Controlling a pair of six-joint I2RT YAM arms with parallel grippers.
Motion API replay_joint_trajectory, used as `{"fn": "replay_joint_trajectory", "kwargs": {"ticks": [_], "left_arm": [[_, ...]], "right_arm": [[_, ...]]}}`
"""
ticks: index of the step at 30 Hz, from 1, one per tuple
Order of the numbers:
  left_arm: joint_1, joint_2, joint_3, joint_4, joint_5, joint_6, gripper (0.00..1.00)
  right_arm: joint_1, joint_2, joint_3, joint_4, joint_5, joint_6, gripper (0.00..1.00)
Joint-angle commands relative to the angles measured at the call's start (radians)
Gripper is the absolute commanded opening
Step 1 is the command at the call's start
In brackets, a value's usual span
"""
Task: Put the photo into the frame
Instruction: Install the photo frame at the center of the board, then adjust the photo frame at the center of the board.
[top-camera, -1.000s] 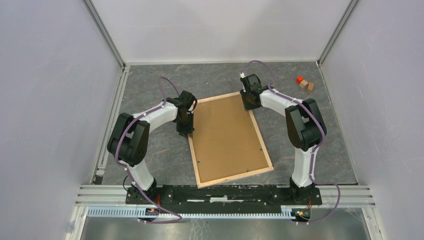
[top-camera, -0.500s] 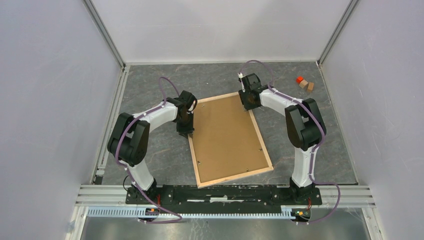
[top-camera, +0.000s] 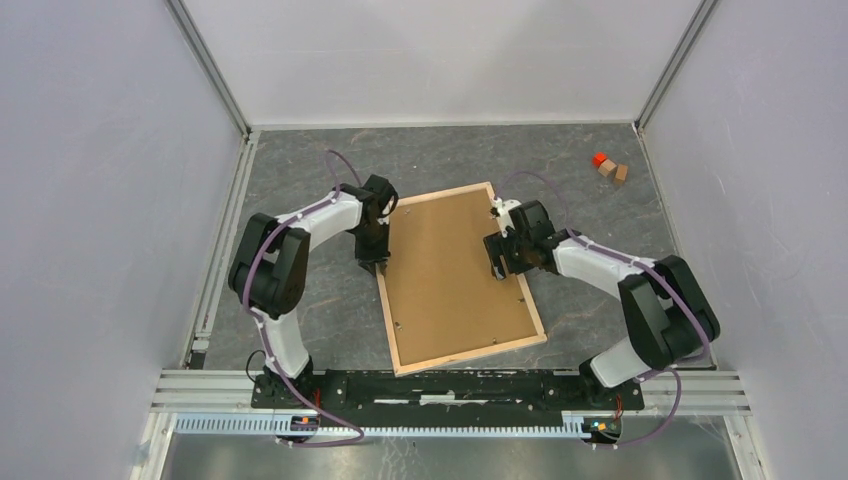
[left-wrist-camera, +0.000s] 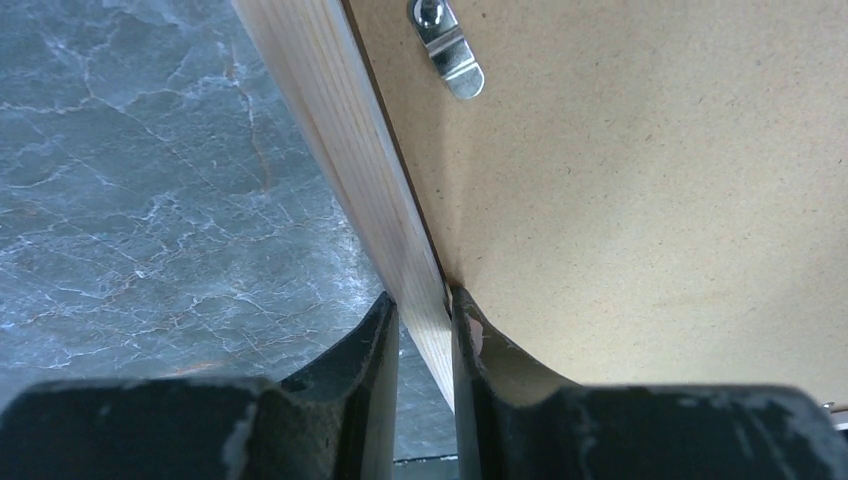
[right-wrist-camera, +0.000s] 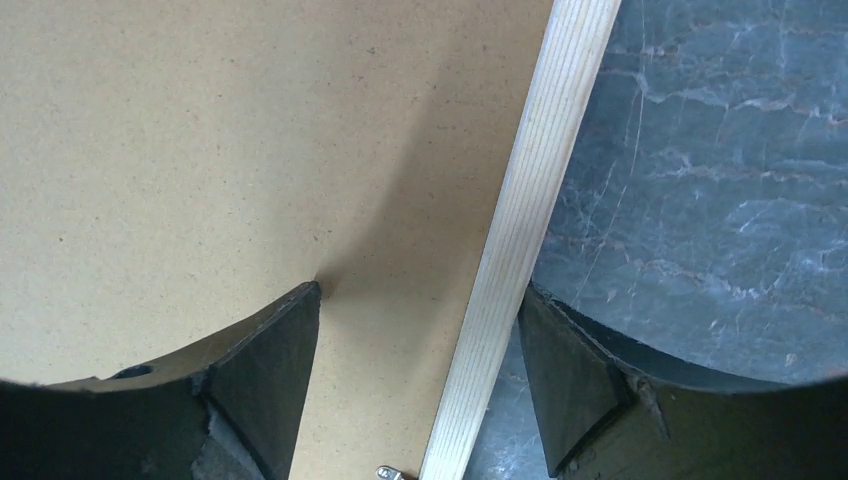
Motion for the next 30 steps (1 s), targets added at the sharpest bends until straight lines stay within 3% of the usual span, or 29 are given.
{"fn": "replay_joint_trajectory", "kwargs": {"ticks": [1,5,11,12,17,20,24,26,29,30], "left_arm": [[-0.009,0.112,0.094,0.068,0.071,0.055,0.06],[-0.009,0.252,0.267,0.020,0.090,0.073,0.07],[-0.009,0.444,0.678,-0.123,0.013,0.107,0.13],[-0.009,0.447,0.721,-0.127,0.004,0.124,0.19],[-0.009,0.407,0.833,-0.196,-0.136,0.181,0.66],[-0.009,0.252,0.690,-0.148,-0.191,0.169,0.79],[-0.024,-0.033,0.333,-0.038,-0.191,0.085,0.88],[-0.045,-0.205,0.180,-0.023,-0.249,0.025,0.87],[-0.115,-0.450,-0.109,0.067,-0.297,-0.121,0.73],[-0.173,-0.531,-0.208,0.115,-0.291,-0.173,0.72]], "right_arm": [[0.056,-0.088,-0.083,0.069,-0.058,0.030,0.75],[0.094,-0.141,-0.137,0.111,-0.068,0.062,0.74],[0.180,-0.217,-0.223,0.185,-0.089,0.163,0.73],[0.191,-0.234,-0.243,0.189,-0.067,0.182,0.73],[0.203,-0.285,-0.234,0.083,0.146,0.184,0.74],[0.202,-0.302,-0.171,-0.005,0.288,0.130,0.77],[0.183,-0.295,-0.076,-0.027,0.362,0.089,0.91],[0.155,-0.261,-0.025,-0.012,0.320,0.051,0.97],[0.093,-0.148,0.110,-0.012,0.272,-0.028,0.98],[0.077,-0.095,0.179,-0.012,0.285,-0.050,0.98]]}}
